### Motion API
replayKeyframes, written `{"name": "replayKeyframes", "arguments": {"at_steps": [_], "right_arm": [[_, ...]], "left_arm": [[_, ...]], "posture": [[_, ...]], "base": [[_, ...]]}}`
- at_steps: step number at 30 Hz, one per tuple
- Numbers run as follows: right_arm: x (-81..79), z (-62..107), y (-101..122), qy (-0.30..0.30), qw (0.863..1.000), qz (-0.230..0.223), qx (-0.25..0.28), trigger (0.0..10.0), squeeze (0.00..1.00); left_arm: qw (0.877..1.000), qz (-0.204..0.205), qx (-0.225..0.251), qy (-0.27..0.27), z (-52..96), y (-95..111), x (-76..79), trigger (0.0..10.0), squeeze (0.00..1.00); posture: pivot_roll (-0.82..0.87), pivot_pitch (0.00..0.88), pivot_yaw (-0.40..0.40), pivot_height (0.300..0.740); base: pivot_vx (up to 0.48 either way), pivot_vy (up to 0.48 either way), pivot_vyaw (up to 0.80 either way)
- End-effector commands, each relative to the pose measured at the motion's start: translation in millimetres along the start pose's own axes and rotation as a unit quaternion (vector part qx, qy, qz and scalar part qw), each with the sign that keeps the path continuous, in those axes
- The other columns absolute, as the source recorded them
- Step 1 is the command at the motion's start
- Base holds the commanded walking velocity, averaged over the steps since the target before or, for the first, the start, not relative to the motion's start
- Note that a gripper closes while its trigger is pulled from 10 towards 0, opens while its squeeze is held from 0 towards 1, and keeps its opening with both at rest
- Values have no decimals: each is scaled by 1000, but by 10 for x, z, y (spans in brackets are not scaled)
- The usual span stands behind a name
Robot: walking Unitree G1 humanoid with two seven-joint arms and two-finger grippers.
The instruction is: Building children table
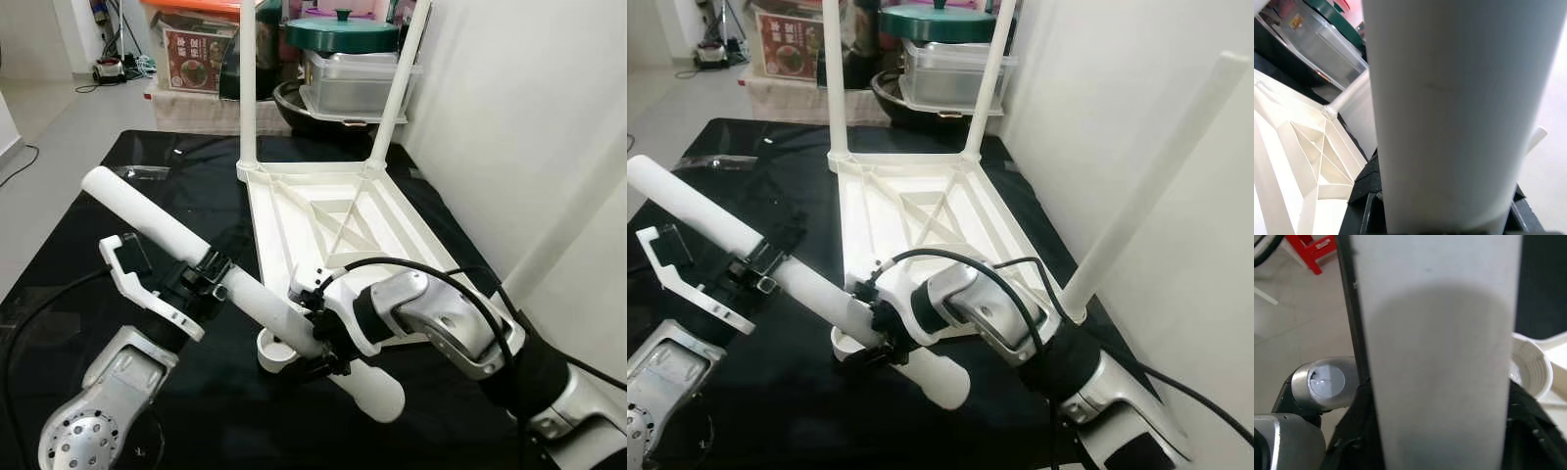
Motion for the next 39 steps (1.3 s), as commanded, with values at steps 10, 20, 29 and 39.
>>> {"name": "replayKeyframes", "arguments": {"at_steps": [10,20,29,39], "right_arm": [[-35,-268,-52,-5,997,-66,37,0,0],[61,-82,-81,-16,993,-92,67,0,0],[361,614,-139,-91,975,-135,151,0,0],[516,973,-109,-142,966,-126,175,0,0]], "left_arm": [[999,-12,38,-29,-140,30,119,10000,1000],[995,-64,73,-1,-129,145,68,10000,1000],[994,-67,82,-23,161,277,120,10000,1000],[994,-71,33,-74,234,236,244,10000,0]], "posture": [[20,0,-98,740],[21,0,-100,740],[15,0,-94,740],[11,0,-89,740]], "base": [[0,0,0],[0,0,0],[0,0,0],[0,0,0]]}}
Point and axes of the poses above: a point about 5 cm out from each wrist's last joint towards the gripper, its own z axis pointing back from the gripper into the wrist, its own y axis along the axis of the wrist's last joint, x = y × z, the point moved 2 cm from there along -z, pointing out of the wrist towards the gripper, and after that the axes turned 3 degrees about -z, right-handed, at the moved point
